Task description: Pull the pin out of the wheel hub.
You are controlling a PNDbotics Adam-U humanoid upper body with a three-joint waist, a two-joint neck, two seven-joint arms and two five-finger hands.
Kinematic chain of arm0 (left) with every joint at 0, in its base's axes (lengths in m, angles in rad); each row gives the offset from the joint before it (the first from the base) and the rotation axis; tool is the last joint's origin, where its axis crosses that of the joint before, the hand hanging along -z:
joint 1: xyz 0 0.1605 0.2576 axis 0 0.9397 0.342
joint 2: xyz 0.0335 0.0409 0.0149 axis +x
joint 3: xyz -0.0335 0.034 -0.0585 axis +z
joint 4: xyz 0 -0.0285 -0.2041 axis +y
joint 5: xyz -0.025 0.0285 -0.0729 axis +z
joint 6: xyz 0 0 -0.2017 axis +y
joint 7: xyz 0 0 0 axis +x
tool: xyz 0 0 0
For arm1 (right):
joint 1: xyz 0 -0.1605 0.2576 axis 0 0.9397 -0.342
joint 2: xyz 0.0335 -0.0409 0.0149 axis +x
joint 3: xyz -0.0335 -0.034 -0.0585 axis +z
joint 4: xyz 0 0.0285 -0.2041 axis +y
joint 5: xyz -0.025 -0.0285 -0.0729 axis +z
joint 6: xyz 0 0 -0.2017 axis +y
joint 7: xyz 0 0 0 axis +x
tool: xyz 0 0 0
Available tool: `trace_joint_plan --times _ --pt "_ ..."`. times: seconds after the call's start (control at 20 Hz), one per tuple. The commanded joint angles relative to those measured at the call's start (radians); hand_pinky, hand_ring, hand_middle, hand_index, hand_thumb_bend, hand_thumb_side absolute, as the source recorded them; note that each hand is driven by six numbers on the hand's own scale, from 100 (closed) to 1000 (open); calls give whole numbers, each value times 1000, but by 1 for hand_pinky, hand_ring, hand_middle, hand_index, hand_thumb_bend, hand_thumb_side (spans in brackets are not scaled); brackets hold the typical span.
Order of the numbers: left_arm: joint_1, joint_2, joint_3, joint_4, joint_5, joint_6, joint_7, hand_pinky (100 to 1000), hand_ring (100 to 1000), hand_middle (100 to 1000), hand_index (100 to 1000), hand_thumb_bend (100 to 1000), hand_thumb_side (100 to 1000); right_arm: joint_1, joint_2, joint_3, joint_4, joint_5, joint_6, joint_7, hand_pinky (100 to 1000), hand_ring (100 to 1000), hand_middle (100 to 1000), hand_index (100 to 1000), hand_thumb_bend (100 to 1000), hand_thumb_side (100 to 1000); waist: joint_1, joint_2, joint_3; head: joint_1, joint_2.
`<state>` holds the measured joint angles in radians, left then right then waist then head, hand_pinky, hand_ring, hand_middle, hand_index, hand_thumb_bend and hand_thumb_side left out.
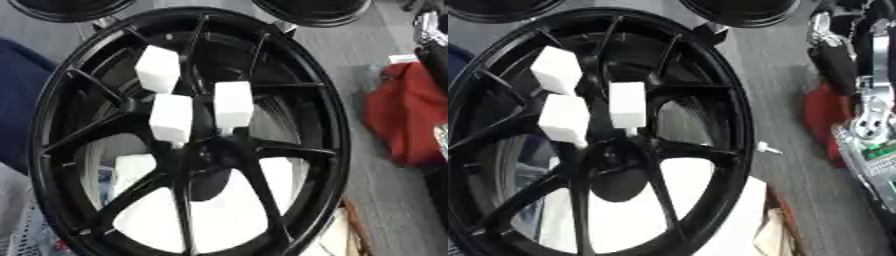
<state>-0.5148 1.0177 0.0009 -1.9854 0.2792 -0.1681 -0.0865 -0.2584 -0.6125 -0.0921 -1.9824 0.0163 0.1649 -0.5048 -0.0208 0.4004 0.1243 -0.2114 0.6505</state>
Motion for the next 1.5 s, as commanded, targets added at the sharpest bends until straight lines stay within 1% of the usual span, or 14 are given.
trace_joint_plan --times 0.05,0.25,0.4,0.55,0.65,0.75,0.85,0.95,1.15,1.35,1.5 --pt "-32 104 -16 -15 -45 8 -76 866 570 686 811 100 828 1 -37 -6 -18 9 3 3 765 654 734 899 100 538 8 -28 -3 -6 5" --pt "-78 151 -51 -15 -104 12 -203 858 601 690 812 104 825 9 -42 -5 -18 9 5 3 765 653 733 899 100 538 15 -29 -7 -8 6" --pt "-122 162 -80 -15 -143 14 -315 855 622 694 816 116 827 12 -45 -4 -18 8 5 4 765 653 733 899 100 543 19 -30 -10 -7 7" --pt "-168 162 -111 -15 -204 24 -474 868 709 736 842 131 874 12 -49 -1 -18 7 4 8 764 653 733 899 100 544 23 -29 -17 1 8" --pt "-198 155 -129 -15 -243 36 -599 869 731 740 849 142 897 12 -51 0 -18 6 4 10 764 653 733 899 100 544 24 -30 -19 9 10" --pt "-229 149 -146 -15 -275 50 -710 860 745 743 852 161 902 14 -52 1 -18 5 5 12 765 653 733 899 100 544 25 -30 -19 15 12" --pt "-258 143 -165 -15 -299 57 -783 839 752 744 852 174 899 15 -52 2 -18 5 5 13 765 652 733 899 100 544 26 -30 -19 18 12" --pt "-282 137 -187 -15 -315 55 -811 837 754 744 851 182 896 15 -51 3 -18 4 5 13 765 652 733 899 100 544 26 -29 -21 21 13" --pt "-341 113 -244 -15 -346 53 -820 836 757 745 850 186 892 16 -49 6 -18 0 5 15 764 652 733 899 100 545 26 -28 -24 27 15" --pt "-428 66 -302 -5 -358 69 -820 833 756 744 849 193 889 15 -48 10 -18 -4 7 18 764 651 733 899 100 544 23 -30 -23 31 21" --pt "-499 15 -346 35 -365 80 -820 832 753 744 849 192 885 10 -48 12 -18 -5 5 22 765 652 733 899 100 543 22 -35 -25 33 23"
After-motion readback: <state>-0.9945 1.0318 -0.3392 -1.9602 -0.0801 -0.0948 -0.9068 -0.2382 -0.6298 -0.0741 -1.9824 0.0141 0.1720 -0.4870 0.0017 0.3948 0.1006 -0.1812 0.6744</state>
